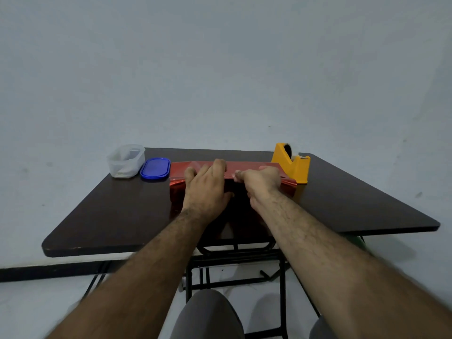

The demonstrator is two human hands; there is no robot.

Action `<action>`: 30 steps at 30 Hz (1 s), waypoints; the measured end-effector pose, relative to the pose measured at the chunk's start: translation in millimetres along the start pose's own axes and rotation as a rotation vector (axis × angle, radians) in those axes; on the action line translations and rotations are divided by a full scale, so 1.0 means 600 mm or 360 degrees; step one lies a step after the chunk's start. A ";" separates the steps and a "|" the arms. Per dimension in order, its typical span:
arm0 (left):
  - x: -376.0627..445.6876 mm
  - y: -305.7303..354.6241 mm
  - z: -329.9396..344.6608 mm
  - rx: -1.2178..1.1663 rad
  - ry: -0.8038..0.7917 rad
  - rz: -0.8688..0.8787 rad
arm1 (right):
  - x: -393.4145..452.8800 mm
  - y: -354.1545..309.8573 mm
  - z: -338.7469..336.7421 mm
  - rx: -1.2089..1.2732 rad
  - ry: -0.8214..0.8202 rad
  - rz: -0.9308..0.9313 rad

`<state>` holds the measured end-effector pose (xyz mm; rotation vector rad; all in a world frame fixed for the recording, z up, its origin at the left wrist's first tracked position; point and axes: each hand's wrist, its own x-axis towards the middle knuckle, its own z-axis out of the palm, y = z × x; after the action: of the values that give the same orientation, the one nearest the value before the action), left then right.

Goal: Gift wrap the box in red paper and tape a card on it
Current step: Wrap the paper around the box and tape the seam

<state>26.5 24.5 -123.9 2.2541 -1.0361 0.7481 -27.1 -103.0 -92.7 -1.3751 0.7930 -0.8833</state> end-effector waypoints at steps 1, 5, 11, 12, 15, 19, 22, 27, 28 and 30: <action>0.000 0.000 0.000 0.0003 0.0001 0.0001 | -0.001 -0.002 0.003 -0.0023 0.0013 -0.0004; -0.001 0.003 -0.002 0.0025 -0.0003 0.0003 | -0.004 -0.012 0.010 -0.0131 0.0045 0.0013; -0.002 0.003 -0.005 0.0010 -0.0013 0.0013 | -0.012 -0.022 0.011 -0.0192 0.0037 0.0138; -0.002 0.003 -0.006 0.0011 -0.0014 0.0016 | -0.013 -0.022 0.009 -0.0174 0.0007 0.0145; -0.003 0.003 -0.007 0.0000 -0.0014 0.0018 | -0.012 -0.021 -0.002 -0.0191 -0.0095 0.0157; -0.001 0.002 -0.005 -0.0004 0.0000 0.0026 | -0.015 -0.015 -0.023 -0.0395 -0.0090 0.0043; 0.000 0.001 -0.004 -0.0007 0.0000 0.0013 | -0.016 -0.001 -0.022 -0.0389 -0.0078 -0.0097; -0.001 0.002 -0.005 -0.0009 0.0007 0.0012 | -0.018 0.017 -0.022 -0.0457 -0.0002 -0.0246; -0.002 0.002 -0.006 -0.0012 0.0015 0.0011 | -0.018 0.020 -0.022 -0.0451 -0.0009 -0.0258; -0.001 0.002 -0.006 -0.0004 0.0017 0.0005 | -0.018 0.030 -0.023 -0.0433 -0.0032 -0.0272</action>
<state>24.4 26.5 -121.7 2.2443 -1.0351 0.7592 -43.1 -99.8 -111.7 -1.7083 0.8103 -0.9161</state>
